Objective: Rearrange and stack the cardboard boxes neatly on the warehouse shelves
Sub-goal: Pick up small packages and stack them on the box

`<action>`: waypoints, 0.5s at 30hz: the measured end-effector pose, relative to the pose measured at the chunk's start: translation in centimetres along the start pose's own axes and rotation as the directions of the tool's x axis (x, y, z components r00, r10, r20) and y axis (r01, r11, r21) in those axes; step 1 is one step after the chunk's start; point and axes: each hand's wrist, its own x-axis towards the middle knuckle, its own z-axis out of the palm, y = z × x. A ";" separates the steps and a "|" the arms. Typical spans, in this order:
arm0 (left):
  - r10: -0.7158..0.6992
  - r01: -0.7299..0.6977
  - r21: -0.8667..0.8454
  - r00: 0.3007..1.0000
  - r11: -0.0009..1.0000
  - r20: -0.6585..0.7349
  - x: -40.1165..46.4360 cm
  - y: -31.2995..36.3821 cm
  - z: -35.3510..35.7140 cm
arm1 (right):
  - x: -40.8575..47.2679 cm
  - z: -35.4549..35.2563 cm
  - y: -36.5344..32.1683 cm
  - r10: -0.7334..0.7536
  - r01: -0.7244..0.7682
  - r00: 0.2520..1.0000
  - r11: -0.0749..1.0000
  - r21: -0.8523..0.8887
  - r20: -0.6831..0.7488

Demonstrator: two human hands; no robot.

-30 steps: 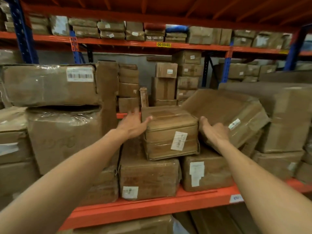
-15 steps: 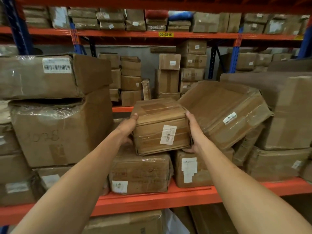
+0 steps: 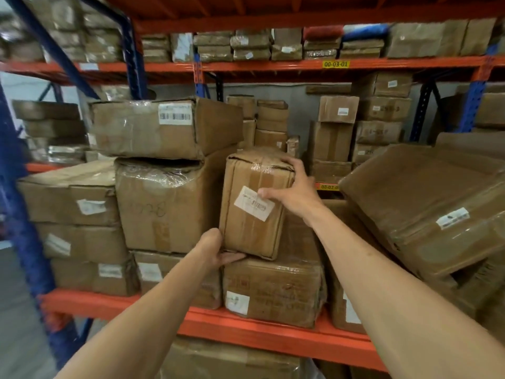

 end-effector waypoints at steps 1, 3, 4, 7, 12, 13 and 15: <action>0.034 -0.027 0.149 0.999 0.988 -0.040 -0.2 0.5 -0.6 | 0.0 0.2 0.0 -0.012 0.012 1.000 1.000 0.006 0.012; 0.223 -0.125 0.588 0.970 0.799 -0.097 -0.6 1.7 -1.3 | 0.1 -0.4 0.4 -0.047 0.047 0.997 0.999 -0.003 0.060; 0.336 -0.170 0.757 0.939 0.631 -0.069 -1.0 2.4 -1.3 | 0.1 -0.8 0.5 -0.069 0.070 0.994 0.997 -0.016 0.082; 0.433 -0.336 0.831 0.892 0.444 0.129 -2.5 4.1 0.1 | -0.6 -1.2 0.7 -0.138 0.142 0.987 0.989 -0.037 0.088; 0.473 -0.396 0.787 0.868 0.474 0.152 -3.5 4.5 -0.9 | -0.8 -0.2 -0.4 -0.247 0.251 0.964 0.968 -0.027 0.097; 0.476 -0.398 0.787 0.866 0.470 0.154 -3.5 4.5 -1.5 | -0.7 0.0 -0.6 -0.263 0.267 0.958 0.963 -0.027 0.117; 0.482 -0.416 0.771 0.861 0.482 0.164 -3.5 4.6 -2.3 | -0.5 0.2 -0.9 -0.277 0.283 0.952 0.959 -0.028 0.133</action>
